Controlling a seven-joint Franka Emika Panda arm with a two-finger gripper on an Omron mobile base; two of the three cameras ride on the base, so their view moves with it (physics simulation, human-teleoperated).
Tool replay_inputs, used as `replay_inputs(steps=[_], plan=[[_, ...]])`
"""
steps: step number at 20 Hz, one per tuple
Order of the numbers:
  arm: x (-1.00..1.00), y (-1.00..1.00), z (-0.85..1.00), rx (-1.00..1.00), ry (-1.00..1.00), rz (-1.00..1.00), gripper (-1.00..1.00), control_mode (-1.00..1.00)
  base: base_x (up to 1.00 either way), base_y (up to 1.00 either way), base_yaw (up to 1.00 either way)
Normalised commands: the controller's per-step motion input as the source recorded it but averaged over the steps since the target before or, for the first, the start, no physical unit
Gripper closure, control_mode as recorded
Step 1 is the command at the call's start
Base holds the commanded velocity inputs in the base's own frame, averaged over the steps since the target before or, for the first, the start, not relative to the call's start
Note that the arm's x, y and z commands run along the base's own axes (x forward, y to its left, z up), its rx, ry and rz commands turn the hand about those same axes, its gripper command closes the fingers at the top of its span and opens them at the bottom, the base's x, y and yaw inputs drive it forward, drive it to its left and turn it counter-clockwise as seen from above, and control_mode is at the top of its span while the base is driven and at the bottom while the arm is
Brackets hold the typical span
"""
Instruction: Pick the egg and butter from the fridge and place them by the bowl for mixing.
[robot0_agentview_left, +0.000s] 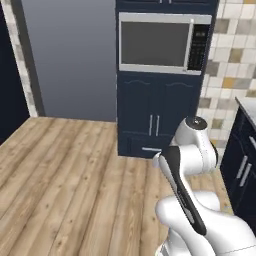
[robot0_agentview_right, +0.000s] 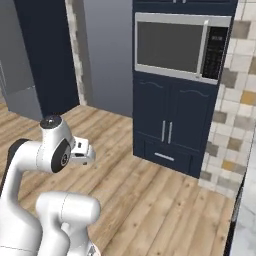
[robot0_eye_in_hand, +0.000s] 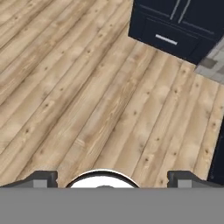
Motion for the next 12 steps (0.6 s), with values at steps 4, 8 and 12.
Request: replay_inputs(steps=[4,8,12], plan=[[0.00,0.00,0.00,0.00,0.00,0.00,-1.00,1.00,0.31,0.48,0.34],[0.00,0.00,0.00,0.00,0.00,0.00,-1.00,1.00,0.54,0.57,0.13],[0.00,0.00,0.00,0.00,0.00,0.00,-1.00,1.00,0.76,0.47,0.00]])
